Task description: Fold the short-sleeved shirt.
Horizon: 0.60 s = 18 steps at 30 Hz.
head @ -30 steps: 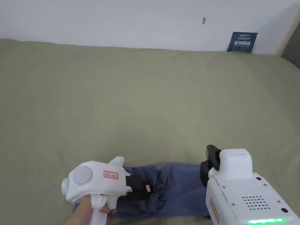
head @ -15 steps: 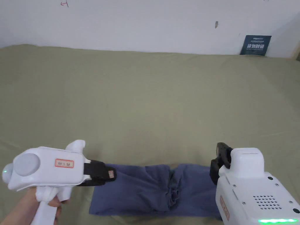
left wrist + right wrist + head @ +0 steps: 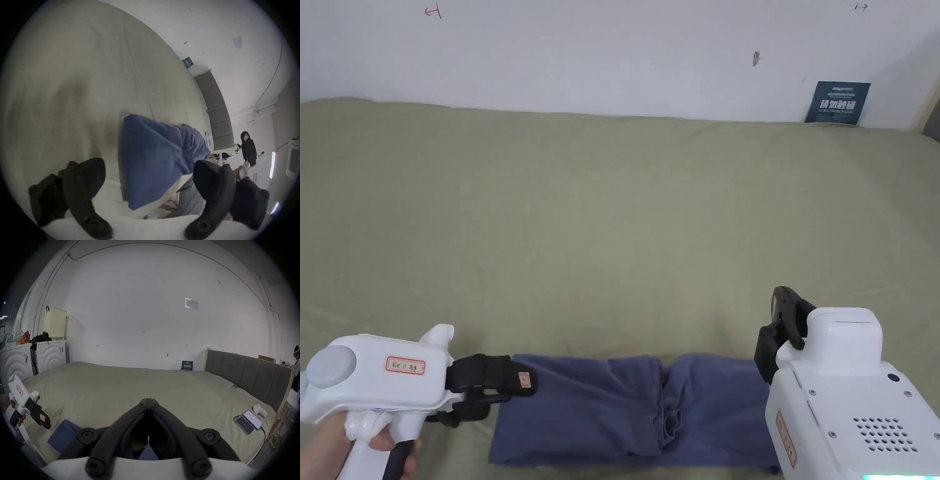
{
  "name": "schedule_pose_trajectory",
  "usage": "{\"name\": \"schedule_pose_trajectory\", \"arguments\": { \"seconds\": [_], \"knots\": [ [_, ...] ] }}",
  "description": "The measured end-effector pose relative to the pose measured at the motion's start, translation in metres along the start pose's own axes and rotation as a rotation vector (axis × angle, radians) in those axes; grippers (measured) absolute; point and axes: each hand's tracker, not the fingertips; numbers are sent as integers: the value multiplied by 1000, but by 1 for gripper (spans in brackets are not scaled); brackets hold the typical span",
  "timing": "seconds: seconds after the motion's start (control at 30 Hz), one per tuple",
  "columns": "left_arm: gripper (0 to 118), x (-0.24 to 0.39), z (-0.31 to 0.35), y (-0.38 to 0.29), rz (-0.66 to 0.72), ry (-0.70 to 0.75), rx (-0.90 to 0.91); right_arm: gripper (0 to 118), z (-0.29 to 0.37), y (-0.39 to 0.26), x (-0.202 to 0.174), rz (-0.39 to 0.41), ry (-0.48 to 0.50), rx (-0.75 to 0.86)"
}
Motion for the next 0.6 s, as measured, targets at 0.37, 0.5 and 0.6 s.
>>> {"name": "schedule_pose_trajectory", "arguments": {
  "seconds": [0.37,0.5,0.6],
  "knots": [
    [11,12,-25,-2,41,47,20,0,3,10,17,-19,2,-19],
    [11,25,3,-9,60,32,56,0,8,13,23,-15,-12,-16],
    [11,28,41,-11,28,117,116,0,11,15,26,-20,-13,-13]
  ]
}}
